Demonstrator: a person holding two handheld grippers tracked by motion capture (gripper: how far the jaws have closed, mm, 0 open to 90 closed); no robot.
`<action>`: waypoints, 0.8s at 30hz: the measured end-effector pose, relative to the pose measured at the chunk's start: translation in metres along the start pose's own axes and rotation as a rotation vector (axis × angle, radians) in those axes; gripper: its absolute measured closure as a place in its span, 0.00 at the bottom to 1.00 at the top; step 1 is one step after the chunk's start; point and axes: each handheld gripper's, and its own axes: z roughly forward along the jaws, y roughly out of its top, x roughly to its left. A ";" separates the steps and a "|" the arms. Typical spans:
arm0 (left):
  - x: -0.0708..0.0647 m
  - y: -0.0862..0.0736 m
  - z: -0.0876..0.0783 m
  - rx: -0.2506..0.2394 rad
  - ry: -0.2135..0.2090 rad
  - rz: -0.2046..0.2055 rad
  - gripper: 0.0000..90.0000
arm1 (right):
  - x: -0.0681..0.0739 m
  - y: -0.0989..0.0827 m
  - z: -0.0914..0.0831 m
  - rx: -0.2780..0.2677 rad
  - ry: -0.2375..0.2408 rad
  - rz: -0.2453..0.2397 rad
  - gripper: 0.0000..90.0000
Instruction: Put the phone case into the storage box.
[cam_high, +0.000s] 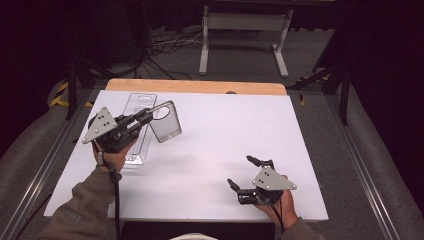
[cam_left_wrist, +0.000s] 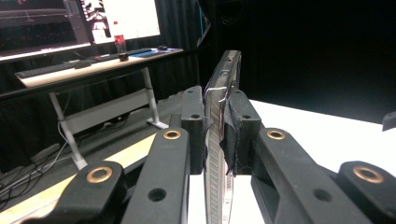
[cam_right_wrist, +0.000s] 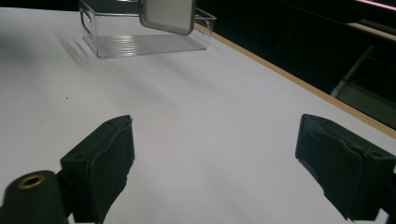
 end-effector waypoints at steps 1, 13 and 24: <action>0.002 0.000 -0.002 0.002 0.002 -0.001 0.89 | 0.000 0.000 0.000 0.002 0.001 -0.002 0.12; 0.030 0.006 -0.012 -0.006 0.029 -0.020 0.89 | 0.001 -0.001 0.002 0.009 0.004 0.000 0.12; 0.056 0.016 -0.018 0.024 0.087 0.011 0.89 | -0.002 -0.002 0.001 0.005 -0.008 0.014 0.14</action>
